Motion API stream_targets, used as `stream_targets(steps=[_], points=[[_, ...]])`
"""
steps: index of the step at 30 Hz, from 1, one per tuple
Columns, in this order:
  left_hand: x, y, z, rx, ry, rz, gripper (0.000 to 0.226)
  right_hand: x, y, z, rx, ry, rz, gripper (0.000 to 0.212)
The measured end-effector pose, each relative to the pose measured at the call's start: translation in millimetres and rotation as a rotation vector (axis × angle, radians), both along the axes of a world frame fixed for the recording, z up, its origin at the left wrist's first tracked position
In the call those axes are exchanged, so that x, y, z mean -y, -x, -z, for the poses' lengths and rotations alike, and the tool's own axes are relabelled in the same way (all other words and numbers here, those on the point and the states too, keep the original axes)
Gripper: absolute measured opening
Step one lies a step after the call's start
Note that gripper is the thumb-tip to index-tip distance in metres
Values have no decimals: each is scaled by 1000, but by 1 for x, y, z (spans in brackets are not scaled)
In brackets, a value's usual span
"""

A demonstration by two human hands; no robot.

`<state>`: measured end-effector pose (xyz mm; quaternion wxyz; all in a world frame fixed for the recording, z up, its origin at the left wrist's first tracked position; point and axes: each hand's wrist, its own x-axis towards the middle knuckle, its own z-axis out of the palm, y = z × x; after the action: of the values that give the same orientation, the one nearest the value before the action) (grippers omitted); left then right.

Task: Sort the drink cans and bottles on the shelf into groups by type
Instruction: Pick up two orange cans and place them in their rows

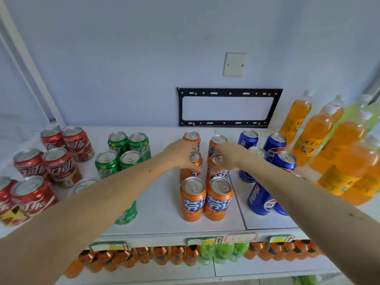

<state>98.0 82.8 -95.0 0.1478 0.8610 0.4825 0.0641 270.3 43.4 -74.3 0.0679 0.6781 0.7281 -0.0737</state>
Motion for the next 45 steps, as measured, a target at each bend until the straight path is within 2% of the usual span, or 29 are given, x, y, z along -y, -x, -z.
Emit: stream_targets(steps=[4, 7, 13, 18, 25, 34, 36, 38, 41, 43, 45], points=[[-14, 4, -7, 3, 118, 120, 68, -8, -8, -5, -86, 50, -114, 68], [-21, 6, -9, -2, 171, 159, 77, -13, -10, -9, -77, 79, -188, 71], [-20, -1, -1, 21, 164, 149, 60, -20, -14, -7, -78, 78, -262, 70], [-22, 0, -6, -11, 193, 183, 71, -24, -18, -5, -95, 83, -279, 72], [-24, -2, -8, -50, 217, 241, 64, -23, -16, 0, -109, 84, -267, 72], [-28, -3, -8, -78, 247, 272, 69, -20, -14, 0, -99, 101, -248, 72], [-31, 0, -14, -63, 294, 246, 78, -20, -19, -11, -109, 129, -251, 77], [-36, 8, -27, 72, 374, 144, 83, -26, -29, -30, -154, 91, -211, 77], [-50, 16, -45, 268, 280, -20, 70, -45, -44, -53, -179, -21, -116, 64], [-59, 12, -43, 247, 167, -106, 71, -57, -46, -52, -134, -44, -71, 62], [-66, 1, -30, 127, 115, -165, 81, -67, -42, -40, -139, 6, -31, 66]])
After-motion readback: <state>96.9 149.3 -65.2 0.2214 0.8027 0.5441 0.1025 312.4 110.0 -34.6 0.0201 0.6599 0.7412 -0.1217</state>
